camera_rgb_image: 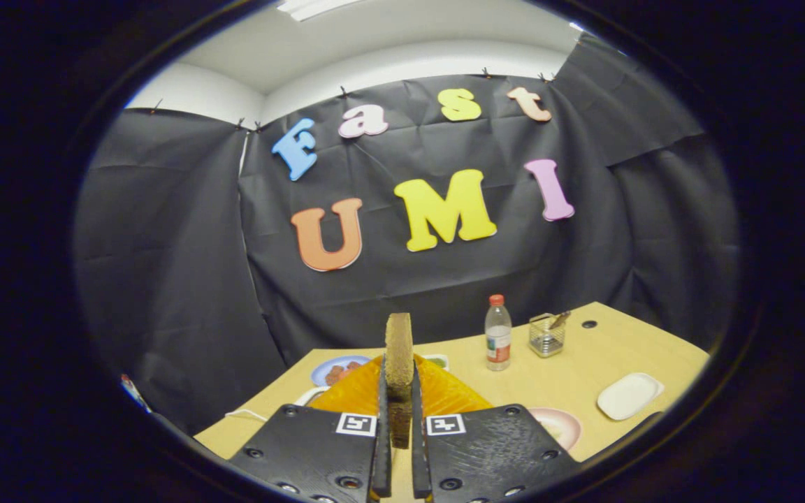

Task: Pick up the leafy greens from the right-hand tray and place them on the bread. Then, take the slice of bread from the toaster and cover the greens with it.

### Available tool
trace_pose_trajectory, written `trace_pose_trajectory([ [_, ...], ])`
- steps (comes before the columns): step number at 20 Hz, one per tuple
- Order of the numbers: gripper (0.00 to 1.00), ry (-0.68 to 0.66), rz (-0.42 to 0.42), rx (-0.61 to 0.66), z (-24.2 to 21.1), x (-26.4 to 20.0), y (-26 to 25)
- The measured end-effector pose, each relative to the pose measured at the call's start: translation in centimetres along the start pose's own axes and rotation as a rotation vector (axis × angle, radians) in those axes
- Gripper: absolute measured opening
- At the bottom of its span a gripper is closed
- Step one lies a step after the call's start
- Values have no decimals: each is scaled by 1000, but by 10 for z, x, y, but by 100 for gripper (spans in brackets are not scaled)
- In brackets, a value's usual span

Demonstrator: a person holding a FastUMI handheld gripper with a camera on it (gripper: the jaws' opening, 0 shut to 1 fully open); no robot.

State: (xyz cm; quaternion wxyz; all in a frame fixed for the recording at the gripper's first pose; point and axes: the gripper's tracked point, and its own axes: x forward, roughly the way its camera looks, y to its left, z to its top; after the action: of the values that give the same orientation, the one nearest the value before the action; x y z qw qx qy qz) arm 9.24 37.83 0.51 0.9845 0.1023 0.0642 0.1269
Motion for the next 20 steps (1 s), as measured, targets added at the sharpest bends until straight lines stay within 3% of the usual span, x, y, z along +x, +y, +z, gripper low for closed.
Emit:
trace_pose_trajectory([
  [8,11,46,-109,-1,-55,3,-77],
  [20,11,145,-91,94,-130,30,-87],
])
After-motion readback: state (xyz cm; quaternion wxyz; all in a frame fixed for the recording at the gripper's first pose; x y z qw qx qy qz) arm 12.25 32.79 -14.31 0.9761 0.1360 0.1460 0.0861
